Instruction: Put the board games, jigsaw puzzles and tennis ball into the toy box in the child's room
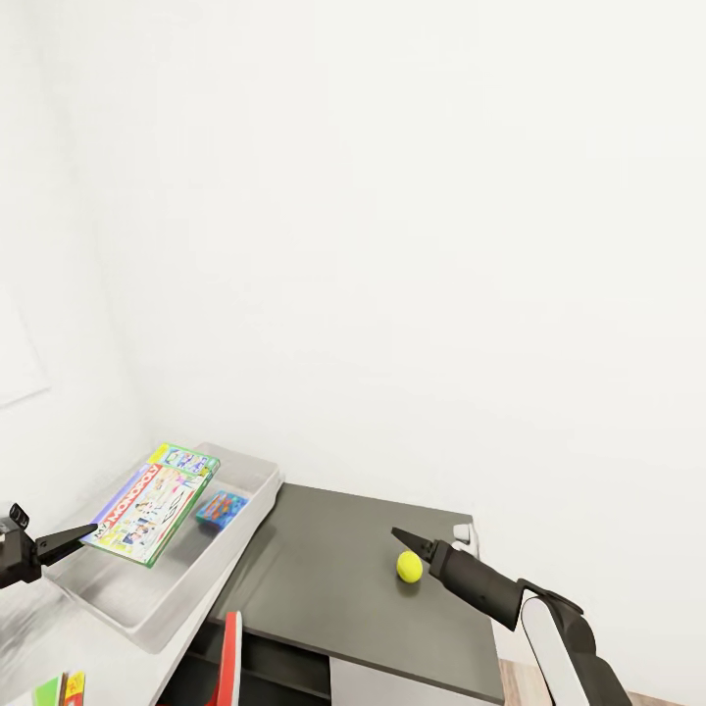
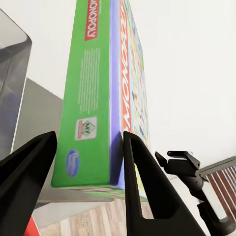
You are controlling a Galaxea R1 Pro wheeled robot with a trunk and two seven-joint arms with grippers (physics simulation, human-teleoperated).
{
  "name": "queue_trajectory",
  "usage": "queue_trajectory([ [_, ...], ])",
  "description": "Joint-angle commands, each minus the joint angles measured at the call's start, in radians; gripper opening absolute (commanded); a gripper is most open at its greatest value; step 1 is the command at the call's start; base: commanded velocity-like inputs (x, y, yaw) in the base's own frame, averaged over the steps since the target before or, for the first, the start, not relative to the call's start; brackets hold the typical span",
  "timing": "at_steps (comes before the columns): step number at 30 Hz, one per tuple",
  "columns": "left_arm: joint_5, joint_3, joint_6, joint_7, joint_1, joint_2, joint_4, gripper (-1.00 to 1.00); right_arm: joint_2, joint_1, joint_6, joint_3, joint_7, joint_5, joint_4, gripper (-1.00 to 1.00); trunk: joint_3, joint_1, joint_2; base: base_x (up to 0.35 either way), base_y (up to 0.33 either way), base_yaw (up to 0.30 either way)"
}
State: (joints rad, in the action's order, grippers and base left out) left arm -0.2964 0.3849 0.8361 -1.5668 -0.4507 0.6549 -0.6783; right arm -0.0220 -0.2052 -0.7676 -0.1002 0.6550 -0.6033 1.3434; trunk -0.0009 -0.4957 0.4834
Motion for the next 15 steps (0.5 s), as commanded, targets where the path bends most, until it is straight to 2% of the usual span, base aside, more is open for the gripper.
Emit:
queue_trajectory([
  [1, 0.0, 0.0, 0.01, -0.004, 0.0, 0.0, 0.0, -1.0, -0.001, 0.0, -0.007, -0.003, 0.003, -0.001, 0.0, 1.0, 0.0, 0.0, 0.001, 0.0, 0.0, 0.0],
  [15, 0.0, 0.0, 0.01, -0.004, 0.0, 0.0, 0.0, -1.0, -0.001, 0.003, -0.013, -0.003, 0.003, -0.002, 0.024, 1.0, 0.0, 0.0, 0.001, 0.0, 0.0, 0.0],
])
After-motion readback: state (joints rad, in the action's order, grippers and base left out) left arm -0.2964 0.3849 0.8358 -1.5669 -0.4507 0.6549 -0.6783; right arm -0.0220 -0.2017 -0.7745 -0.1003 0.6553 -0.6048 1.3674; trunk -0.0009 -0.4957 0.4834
